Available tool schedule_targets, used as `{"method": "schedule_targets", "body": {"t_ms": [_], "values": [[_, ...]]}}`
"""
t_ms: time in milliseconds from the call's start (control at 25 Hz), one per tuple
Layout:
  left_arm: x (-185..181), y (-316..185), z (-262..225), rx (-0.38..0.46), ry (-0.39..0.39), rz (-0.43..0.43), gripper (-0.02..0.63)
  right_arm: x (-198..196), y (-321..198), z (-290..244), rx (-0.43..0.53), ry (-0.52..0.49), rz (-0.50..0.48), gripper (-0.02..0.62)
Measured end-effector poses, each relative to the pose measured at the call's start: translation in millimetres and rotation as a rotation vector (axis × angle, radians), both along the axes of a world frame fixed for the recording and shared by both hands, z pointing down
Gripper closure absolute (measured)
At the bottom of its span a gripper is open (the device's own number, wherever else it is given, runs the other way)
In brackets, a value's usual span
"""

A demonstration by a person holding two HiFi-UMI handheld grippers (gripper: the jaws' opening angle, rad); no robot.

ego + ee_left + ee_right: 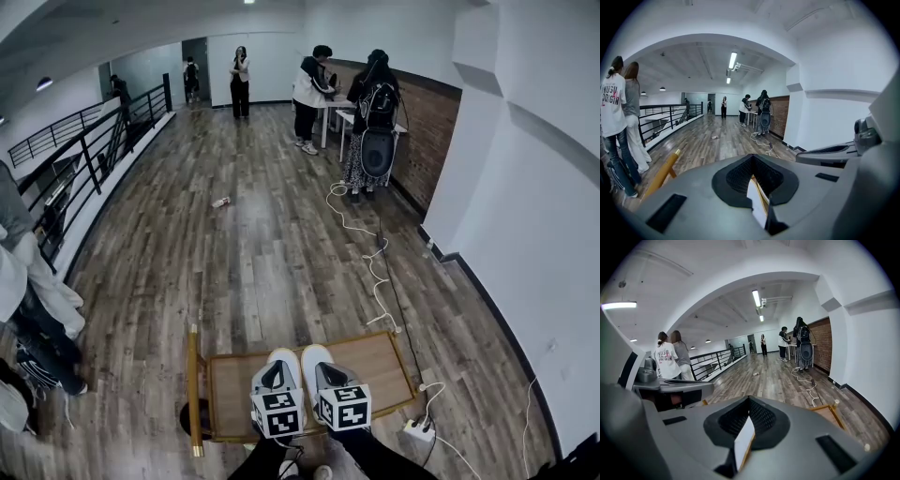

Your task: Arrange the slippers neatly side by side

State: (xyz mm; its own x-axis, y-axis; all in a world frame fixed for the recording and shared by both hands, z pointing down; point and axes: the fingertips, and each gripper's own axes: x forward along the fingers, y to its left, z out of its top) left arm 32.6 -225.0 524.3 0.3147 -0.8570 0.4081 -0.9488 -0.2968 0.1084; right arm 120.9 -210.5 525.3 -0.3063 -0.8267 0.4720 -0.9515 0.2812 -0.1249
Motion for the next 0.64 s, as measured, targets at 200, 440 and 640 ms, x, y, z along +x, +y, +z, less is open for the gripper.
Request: {"method": "schedule_targets", "body": {"t_ms": [200,440,640], "values": [[0,0,-6,0.011,-0.001,-0.002,0.607,-3,0,-4,0.003,0.0,-0.015,0.597],[-2,0,-10,0.034,-0.005,-0.001,0.607,-7,-1,-3,0.007,0.002,-0.025,0.597],[-3,-1,-11,0.028,-0.006,0.0,0.607,-8,-4,-4,0.003,0.006,-0.032,0.597]]}}
